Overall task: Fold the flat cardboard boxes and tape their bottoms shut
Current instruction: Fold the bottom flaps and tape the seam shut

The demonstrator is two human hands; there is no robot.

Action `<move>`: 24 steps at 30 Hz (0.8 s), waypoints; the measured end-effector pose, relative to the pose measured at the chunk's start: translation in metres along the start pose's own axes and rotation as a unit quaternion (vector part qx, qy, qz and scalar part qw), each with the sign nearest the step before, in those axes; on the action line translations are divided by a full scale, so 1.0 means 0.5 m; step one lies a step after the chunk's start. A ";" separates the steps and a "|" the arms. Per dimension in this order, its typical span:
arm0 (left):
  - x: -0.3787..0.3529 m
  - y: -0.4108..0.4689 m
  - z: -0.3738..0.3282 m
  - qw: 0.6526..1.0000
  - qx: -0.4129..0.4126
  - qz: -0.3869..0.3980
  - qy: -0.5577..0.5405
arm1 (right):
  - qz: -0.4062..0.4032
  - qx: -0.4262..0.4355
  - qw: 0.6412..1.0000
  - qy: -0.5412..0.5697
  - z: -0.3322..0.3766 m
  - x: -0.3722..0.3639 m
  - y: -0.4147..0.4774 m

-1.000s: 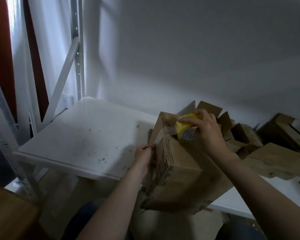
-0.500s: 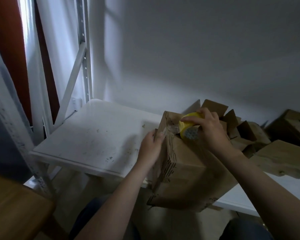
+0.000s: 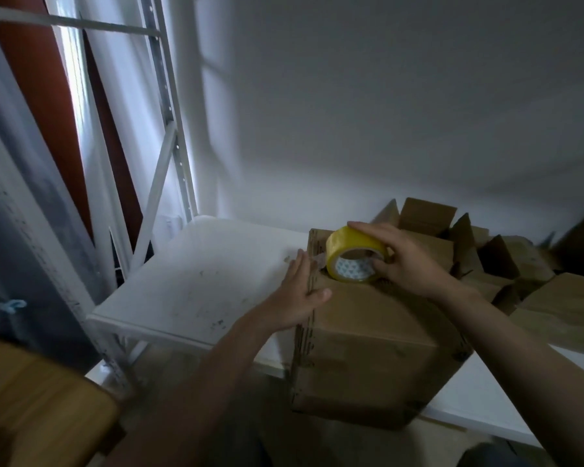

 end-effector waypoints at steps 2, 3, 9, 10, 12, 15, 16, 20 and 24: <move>-0.004 0.004 -0.011 0.993 -0.044 0.002 0.112 | -0.012 0.011 1.000 0.014 -0.012 0.003 0.000; -0.004 0.005 -0.016 0.985 -0.049 0.006 0.166 | -0.013 0.019 1.000 0.014 -0.017 0.003 0.001; 0.005 0.008 -0.036 0.940 -0.049 0.032 0.337 | 0.042 0.071 0.996 -0.045 -0.028 0.016 0.014; 0.005 0.008 -0.038 0.934 -0.046 0.035 0.351 | 0.048 0.083 0.994 -0.058 -0.034 0.026 0.013; 0.003 0.009 -0.039 0.926 -0.043 0.037 0.374 | 0.060 0.098 0.991 -0.069 -0.050 0.051 0.008; -0.001 0.012 -0.044 0.920 -0.039 0.037 0.387 | 0.080 0.070 0.993 -0.046 -0.079 0.083 -0.001; -0.004 0.014 -0.045 0.920 -0.037 0.037 0.389 | 0.078 0.057 0.995 -0.021 -0.088 0.091 -0.008; 0.000 0.019 -0.039 0.921 -0.040 0.040 0.385 | 0.007 -0.029 0.983 0.179 -0.124 0.086 -0.062; 0.017 0.032 -0.027 0.914 -0.055 0.045 0.399 | -0.098 -0.069 0.955 0.270 -0.125 0.058 -0.088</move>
Point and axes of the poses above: each hand's wrist, its own y-axis towards the middle knuckle, its own x-axis out of the back of the hand, z = x × y, the point moved 4 cm from there along y, towards the middle knuckle, and after that the axes turned 12 degrees about -z, right-handed, at the moved point
